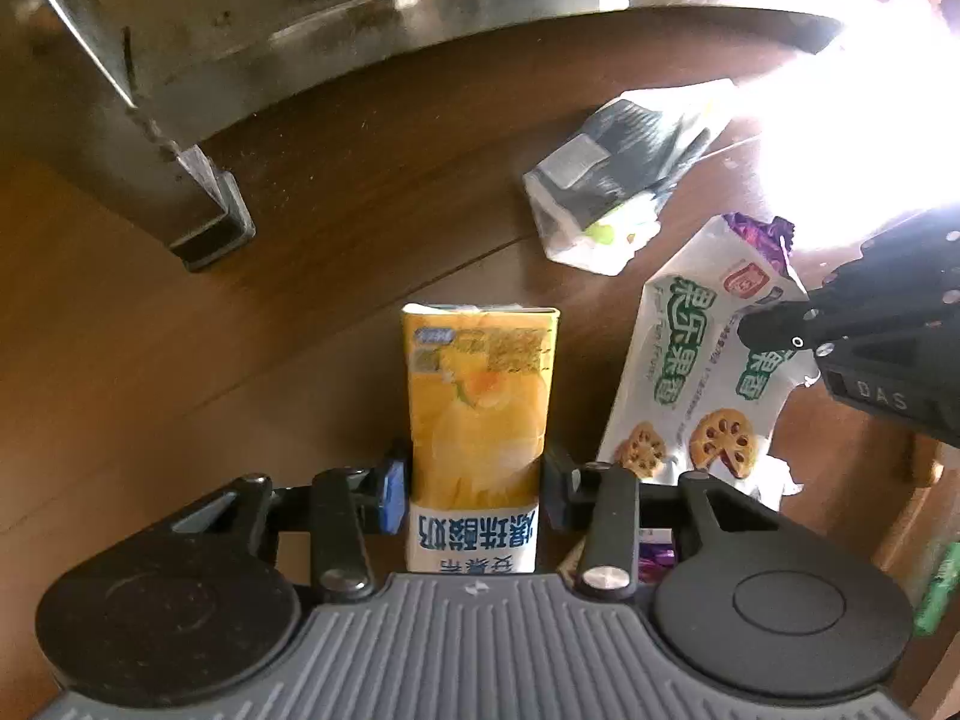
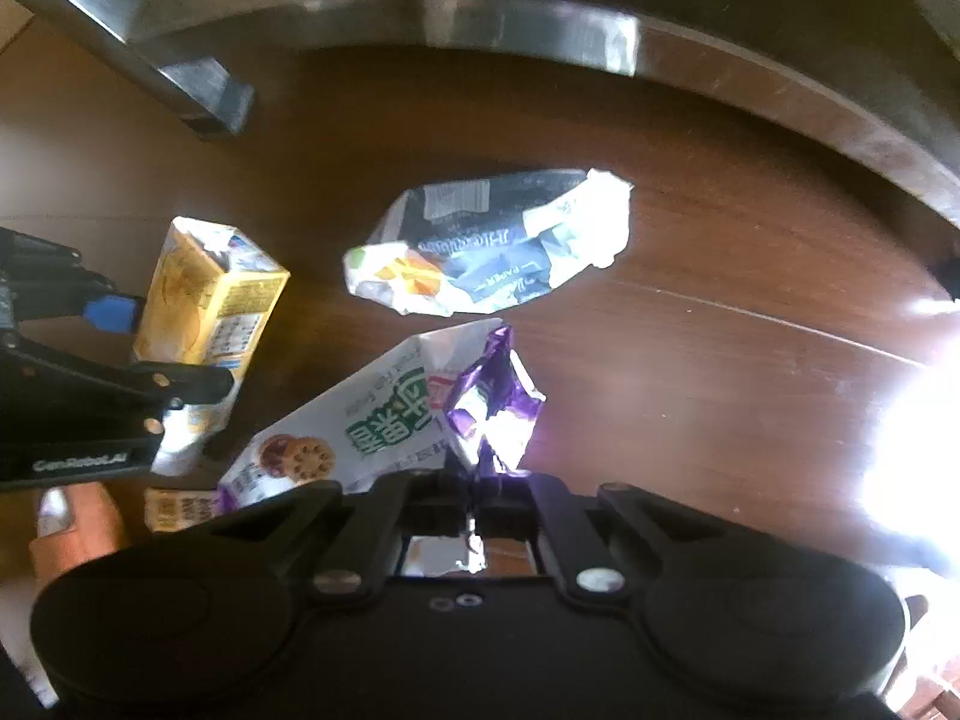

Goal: Collect trash
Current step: 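Grasp the yellow juice box with the left tool while the right tool grasps the cookie wrapper, then carry the juice box and cookie wrapper up to the teal wastebasket with both tools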

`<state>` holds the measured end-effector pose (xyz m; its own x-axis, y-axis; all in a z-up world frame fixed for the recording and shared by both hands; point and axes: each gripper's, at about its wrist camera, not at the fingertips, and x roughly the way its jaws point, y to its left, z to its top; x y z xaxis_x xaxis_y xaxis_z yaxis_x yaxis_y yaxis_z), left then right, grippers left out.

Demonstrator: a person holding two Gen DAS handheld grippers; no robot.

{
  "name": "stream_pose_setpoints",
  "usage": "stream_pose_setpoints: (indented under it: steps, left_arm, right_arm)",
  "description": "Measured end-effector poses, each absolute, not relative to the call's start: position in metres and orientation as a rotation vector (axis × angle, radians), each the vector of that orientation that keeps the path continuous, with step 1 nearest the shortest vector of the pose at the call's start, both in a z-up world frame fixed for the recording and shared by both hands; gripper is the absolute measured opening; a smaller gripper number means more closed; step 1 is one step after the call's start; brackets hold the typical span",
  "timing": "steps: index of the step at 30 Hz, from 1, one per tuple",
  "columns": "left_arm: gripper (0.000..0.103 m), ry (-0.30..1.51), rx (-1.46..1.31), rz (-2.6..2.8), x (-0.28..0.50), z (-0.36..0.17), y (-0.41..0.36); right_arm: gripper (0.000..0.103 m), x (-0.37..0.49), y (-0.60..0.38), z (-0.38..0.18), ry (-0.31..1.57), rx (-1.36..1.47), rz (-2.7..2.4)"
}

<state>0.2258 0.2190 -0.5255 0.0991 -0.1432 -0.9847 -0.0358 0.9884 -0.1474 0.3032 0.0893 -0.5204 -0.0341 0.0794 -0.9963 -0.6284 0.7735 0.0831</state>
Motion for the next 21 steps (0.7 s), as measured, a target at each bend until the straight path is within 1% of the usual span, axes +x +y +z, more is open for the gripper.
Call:
stream_pose_setpoints:
  steps: [5,10,21]
  left_arm:
    - [0.041,1.442,-0.119,-0.092,0.223,-0.498,0.213]
    - [0.041,1.390,-0.083,-0.120,0.222,-0.454,0.198]
    - [0.041,1.208,0.058,-0.199,0.221,-0.314,0.153]
  right_arm:
    - [0.000,0.300,0.070,-0.484,1.469,-0.450,0.580]
    - [0.000,0.297,0.044,-0.428,1.437,-0.419,0.550]
    - [0.000,0.279,-0.002,-0.278,1.293,-0.356,0.529]
